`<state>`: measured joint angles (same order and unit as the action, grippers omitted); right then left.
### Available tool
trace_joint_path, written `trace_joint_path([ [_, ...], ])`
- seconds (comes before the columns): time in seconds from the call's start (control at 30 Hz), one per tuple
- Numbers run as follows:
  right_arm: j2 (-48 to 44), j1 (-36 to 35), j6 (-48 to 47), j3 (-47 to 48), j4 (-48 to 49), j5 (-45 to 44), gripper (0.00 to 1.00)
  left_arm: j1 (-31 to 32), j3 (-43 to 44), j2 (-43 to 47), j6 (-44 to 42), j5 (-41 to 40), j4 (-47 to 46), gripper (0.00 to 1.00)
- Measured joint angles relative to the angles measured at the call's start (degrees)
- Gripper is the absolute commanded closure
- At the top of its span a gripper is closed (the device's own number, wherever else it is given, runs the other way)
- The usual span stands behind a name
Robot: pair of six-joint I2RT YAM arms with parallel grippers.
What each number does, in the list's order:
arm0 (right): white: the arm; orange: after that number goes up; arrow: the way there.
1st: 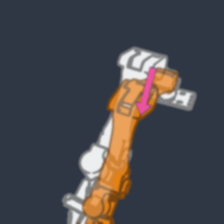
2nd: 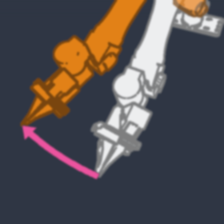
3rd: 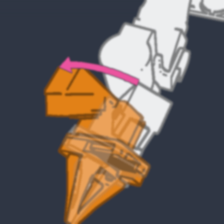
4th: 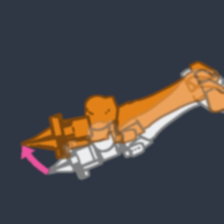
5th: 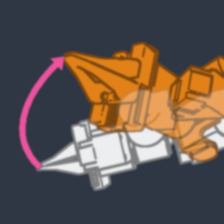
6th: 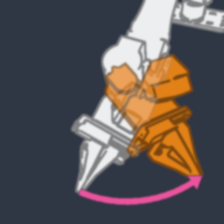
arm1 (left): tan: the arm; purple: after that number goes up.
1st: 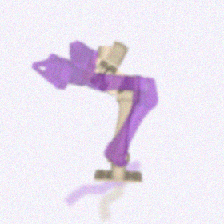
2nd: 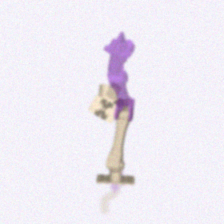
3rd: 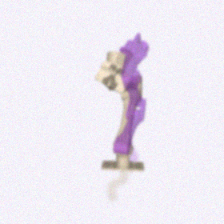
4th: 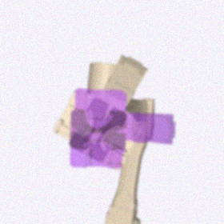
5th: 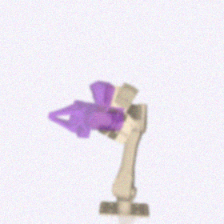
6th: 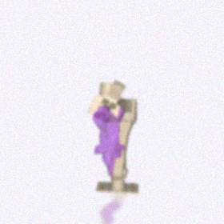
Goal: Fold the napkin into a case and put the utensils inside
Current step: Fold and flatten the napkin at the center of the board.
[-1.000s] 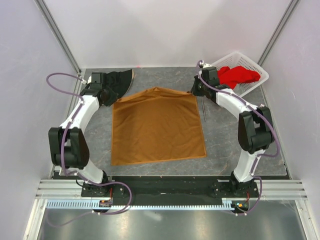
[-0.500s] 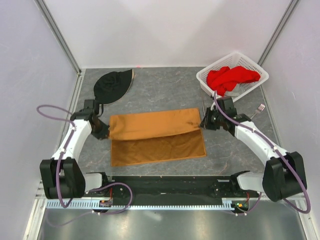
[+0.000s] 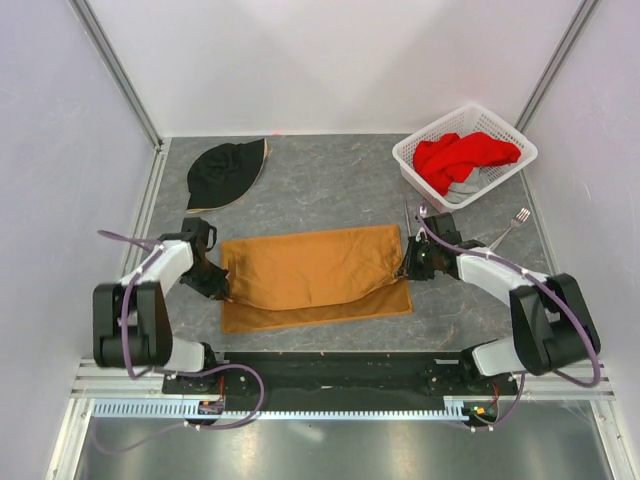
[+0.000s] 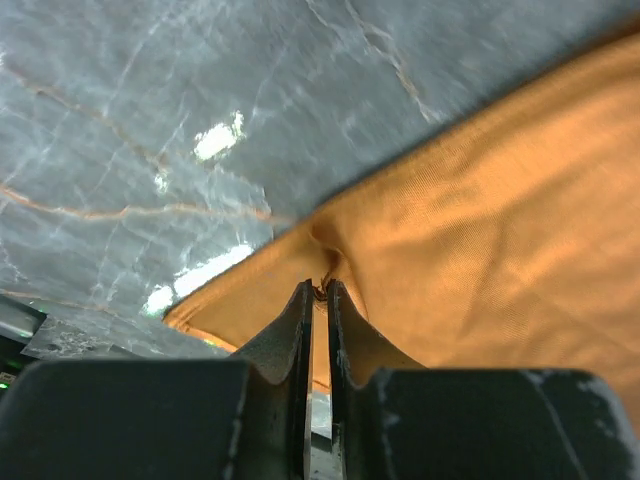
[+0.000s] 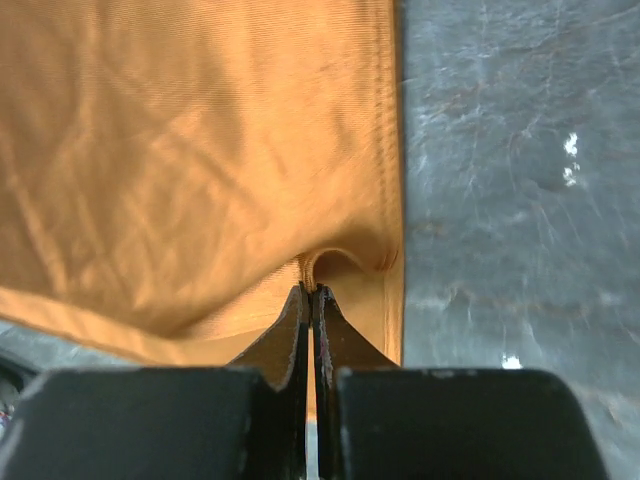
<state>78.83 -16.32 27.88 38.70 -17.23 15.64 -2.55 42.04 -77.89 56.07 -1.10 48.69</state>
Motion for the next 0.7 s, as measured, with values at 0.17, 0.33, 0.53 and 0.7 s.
trace_joint_path([
  [0.17, 6.6, 0.1, 1.5, -0.3, 5.3, 0.0, 1.0, 0.0, 4.3, -9.6, 0.0, 0.2, -0.8, 0.98],
  [0.33, 11.1, 0.8, 1.7, 3.2, 9.1, -0.9, 1.0, 0.0, 10.2, -16.1, 0.0, 1.1, 0.5, 0.98],
  [0.53, 18.5, 1.5, -0.4, 12.0, 9.9, -4.1, 1.0, 0.2, 17.7, -22.2, -0.1, 1.8, 1.9, 0.98],
  [0.7, 17.5, 1.6, -1.9, 13.7, 7.6, -5.9, 1.0, 0.8, 20.0, -20.5, -0.9, -2.3, -1.4, 0.98],
])
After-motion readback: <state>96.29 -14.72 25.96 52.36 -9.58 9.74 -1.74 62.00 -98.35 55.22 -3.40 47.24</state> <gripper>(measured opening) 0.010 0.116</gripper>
